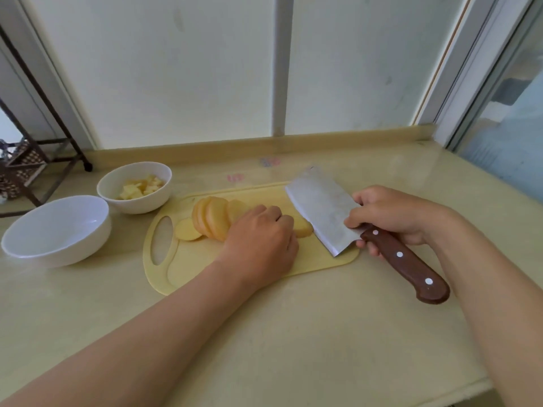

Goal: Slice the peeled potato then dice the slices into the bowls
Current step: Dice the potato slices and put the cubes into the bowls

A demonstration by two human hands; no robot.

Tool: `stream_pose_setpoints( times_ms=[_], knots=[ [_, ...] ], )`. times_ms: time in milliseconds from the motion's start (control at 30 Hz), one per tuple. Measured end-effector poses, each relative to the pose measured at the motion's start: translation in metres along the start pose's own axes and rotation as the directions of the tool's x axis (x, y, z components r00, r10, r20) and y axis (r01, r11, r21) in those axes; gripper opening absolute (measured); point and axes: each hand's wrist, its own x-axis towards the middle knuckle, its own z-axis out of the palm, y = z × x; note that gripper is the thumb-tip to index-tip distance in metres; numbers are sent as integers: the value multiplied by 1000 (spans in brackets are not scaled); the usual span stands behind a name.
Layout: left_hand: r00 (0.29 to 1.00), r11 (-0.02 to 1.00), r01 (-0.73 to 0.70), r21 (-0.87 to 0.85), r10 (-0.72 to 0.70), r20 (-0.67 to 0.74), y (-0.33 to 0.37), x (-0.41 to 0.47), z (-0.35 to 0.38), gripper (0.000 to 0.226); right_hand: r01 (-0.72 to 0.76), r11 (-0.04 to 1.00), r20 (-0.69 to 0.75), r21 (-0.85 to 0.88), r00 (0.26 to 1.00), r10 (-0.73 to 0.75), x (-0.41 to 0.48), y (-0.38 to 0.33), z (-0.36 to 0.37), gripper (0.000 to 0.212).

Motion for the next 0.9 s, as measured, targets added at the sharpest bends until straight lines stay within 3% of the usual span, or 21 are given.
stream_pose_setpoints(
  times_ms=[67,300,567,767,900],
  knots=[
    [999,999,33,-21,-32,32,-1,-1,0,31,11,1000,46,-11,999,-10,8,2,3,2],
    [996,996,83,-27,-82,26,1,0,1,27,53,998,79,-31,996,-50,23,16,2,13],
    [986,971,166,-171,-166,14,14,4,-4,49,112,994,117,-17,987,-109,19,18,4,9],
    [990,955,141,-260,-139,25,19,5,-4,21,131,991,110,1,985,-130,16,16,4,8],
    [993,967,117,-225,-112,36,20,5,-1,20,121,993,116,4,986,-120,15,15,3,7]
  ],
)
